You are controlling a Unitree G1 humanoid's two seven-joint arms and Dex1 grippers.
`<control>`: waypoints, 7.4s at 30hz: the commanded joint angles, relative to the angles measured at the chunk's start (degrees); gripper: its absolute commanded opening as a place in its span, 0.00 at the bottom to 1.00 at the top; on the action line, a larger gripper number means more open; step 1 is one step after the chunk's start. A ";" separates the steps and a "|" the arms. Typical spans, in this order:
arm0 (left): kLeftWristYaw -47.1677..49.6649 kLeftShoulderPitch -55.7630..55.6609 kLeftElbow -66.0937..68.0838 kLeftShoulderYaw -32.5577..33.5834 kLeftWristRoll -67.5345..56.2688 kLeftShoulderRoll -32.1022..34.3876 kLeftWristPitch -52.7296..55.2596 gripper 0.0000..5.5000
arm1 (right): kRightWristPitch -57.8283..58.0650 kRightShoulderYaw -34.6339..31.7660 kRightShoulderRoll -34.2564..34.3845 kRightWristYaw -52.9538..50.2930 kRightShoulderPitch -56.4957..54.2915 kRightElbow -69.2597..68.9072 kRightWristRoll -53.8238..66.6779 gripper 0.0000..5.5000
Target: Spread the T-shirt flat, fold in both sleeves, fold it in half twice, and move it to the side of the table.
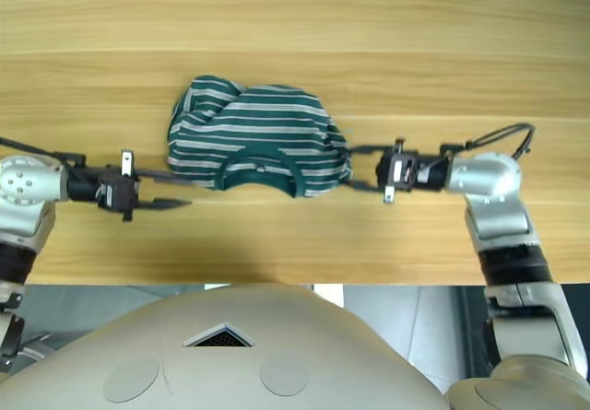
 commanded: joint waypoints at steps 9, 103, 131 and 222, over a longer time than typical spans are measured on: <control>13.12 -5.45 10.19 -2.89 20.39 -6.36 -2.93 0.66 | -2.65 8.24 2.91 -4.25 0.55 3.62 -13.78 0.56; 7.09 -17.61 -13.64 19.38 -23.61 1.91 5.10 0.00 | 4.65 -27.70 -3.47 2.76 -10.84 -12.94 29.66 0.01; 68.62 -100.98 63.01 15.13 14.14 -11.42 21.68 0.00 | 11.74 -6.98 4.43 -68.58 -93.16 60.20 -25.44 0.01; 18.93 -30.71 47.29 -1.84 26.68 -9.83 -16.06 0.00 | -4.79 -0.45 -4.40 -4.02 -11.15 18.89 -16.36 0.00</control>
